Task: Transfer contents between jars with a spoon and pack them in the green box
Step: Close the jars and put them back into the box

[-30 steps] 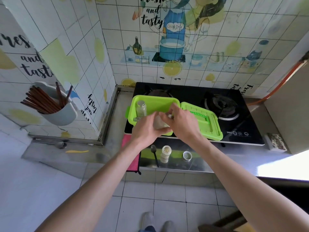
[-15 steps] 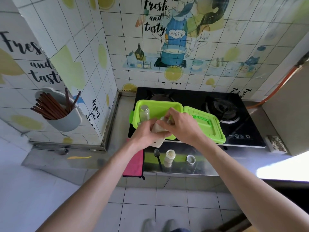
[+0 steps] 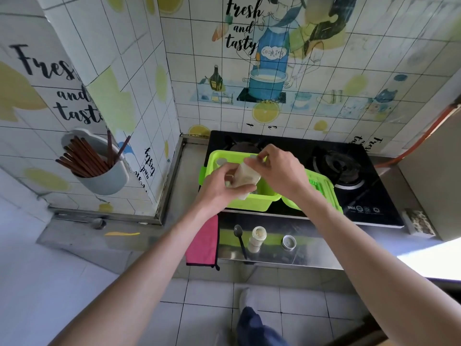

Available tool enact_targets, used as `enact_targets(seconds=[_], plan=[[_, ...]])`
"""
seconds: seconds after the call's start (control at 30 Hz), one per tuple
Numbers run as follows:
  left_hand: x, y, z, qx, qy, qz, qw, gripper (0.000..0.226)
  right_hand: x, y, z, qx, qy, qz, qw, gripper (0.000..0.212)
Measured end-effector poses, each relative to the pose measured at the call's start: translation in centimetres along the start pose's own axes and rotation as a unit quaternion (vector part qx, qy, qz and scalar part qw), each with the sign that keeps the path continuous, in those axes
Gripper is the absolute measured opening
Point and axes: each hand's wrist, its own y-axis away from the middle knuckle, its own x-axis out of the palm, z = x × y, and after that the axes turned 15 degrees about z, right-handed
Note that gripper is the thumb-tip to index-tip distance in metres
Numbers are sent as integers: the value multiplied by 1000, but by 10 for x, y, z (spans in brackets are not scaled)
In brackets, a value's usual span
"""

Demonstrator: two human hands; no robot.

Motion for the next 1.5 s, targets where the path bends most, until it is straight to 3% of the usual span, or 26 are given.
enact_targets(seconds=[0.13,0.37,0.63,0.93,1.5], plan=[[-15,-7,3,2,-20,-29,999,51,-9,-17,-4,15,18,-11,1000,52],[-32,-19,26,-63,-106,-89,988,21,-8,-47,-7,20,38,-5,999,53],[-33,-30,47,-142,-213,-79,963,35,11,-76,-13,23,64,22,997,56],[-30,-35,56,-178,-280,-84,940,44,40,-105,-22,33,76,58,995,59],[-29,-35,53,-201,-290,-103,930,47,92,-136,-27,38,124,81,988,50]])
